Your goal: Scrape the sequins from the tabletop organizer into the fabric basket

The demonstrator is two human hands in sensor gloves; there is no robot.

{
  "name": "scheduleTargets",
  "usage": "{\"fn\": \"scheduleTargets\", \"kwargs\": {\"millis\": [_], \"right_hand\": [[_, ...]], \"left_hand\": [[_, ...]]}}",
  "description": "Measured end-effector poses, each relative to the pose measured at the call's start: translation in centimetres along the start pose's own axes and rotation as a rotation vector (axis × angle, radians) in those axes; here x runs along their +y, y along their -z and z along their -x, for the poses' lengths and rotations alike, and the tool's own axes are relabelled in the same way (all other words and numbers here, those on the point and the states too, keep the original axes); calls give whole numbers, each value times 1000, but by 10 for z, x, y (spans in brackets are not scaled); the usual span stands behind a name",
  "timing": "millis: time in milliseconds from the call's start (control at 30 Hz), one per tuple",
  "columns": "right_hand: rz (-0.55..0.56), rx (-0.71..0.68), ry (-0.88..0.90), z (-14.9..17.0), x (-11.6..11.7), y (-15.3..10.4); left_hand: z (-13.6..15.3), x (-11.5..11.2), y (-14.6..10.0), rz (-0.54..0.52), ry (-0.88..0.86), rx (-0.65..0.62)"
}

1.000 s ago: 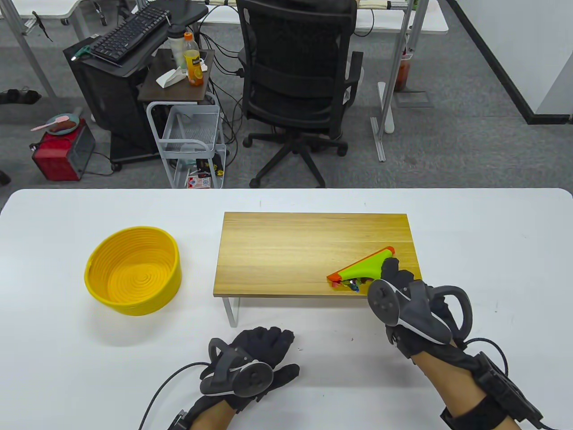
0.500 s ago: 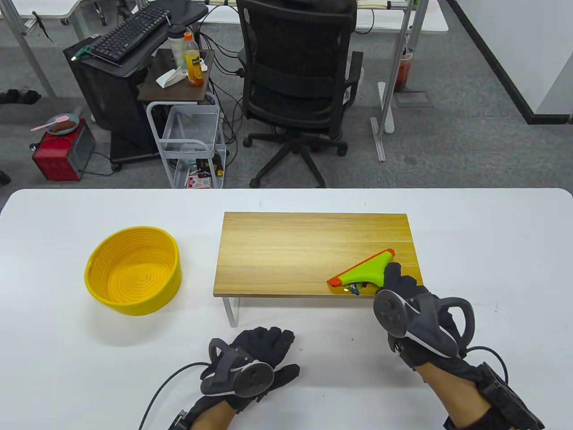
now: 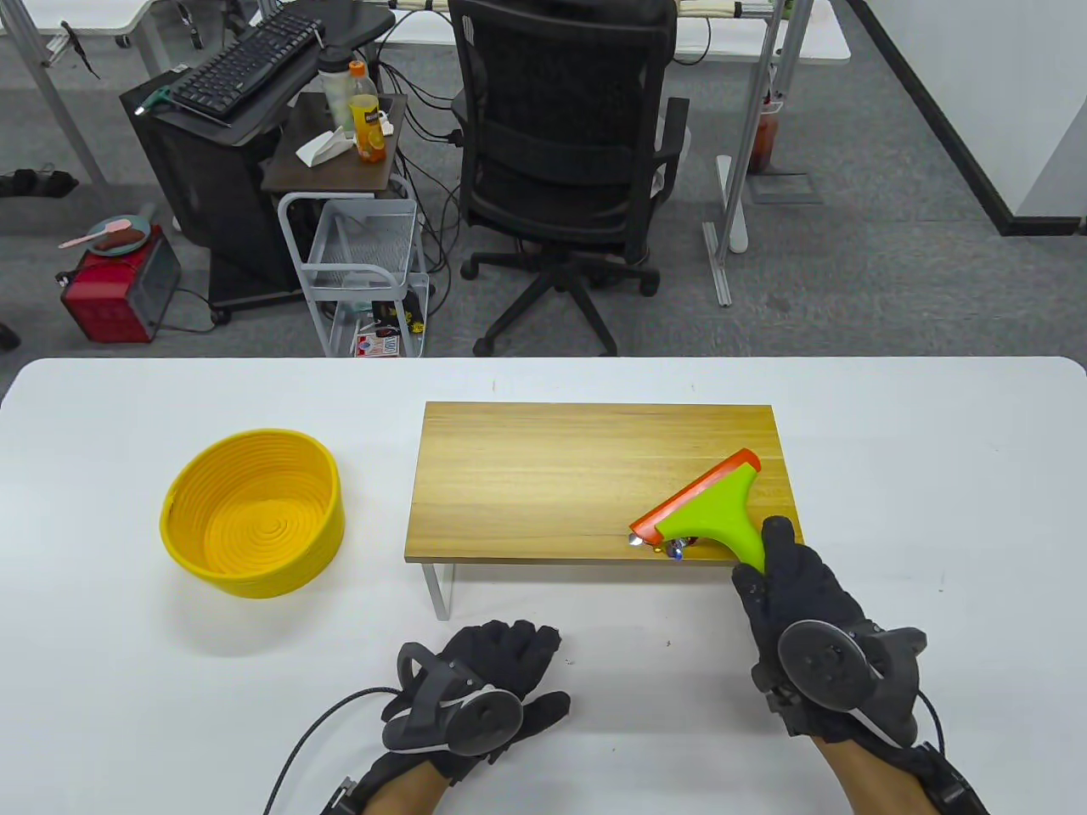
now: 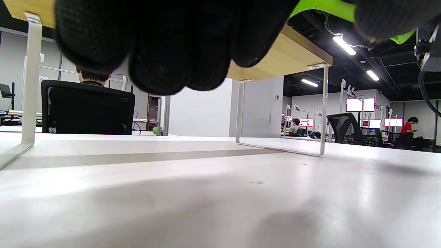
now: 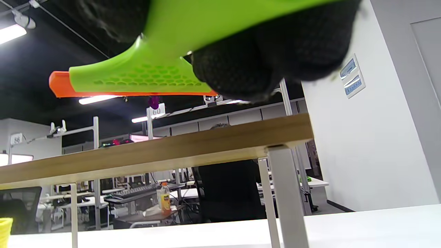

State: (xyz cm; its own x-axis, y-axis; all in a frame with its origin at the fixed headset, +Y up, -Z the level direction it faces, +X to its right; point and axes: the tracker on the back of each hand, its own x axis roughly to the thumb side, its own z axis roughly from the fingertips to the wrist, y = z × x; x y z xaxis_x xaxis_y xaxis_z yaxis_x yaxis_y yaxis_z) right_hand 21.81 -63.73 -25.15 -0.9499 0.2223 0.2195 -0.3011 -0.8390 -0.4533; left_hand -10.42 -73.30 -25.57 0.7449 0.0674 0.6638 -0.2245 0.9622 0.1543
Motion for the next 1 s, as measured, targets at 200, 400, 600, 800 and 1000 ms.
{"fn": "scheduleTargets", "kwargs": {"millis": [200, 400, 600, 800, 1000], "right_hand": [[49, -37, 58, 13, 8, -16], [80, -98, 78, 21, 12, -27], [97, -148, 63, 28, 13, -39], [88, -160, 53, 38, 16, -47], [95, -178, 63, 41, 15, -50]], "left_hand": [[2, -2, 0, 8, -3, 15], [1, -4, 1, 12, -1, 21], [-5, -10, 5, 27, -2, 25], [-15, -11, 8, 23, 1, 20], [-23, -6, 9, 8, 26, 15]]}}
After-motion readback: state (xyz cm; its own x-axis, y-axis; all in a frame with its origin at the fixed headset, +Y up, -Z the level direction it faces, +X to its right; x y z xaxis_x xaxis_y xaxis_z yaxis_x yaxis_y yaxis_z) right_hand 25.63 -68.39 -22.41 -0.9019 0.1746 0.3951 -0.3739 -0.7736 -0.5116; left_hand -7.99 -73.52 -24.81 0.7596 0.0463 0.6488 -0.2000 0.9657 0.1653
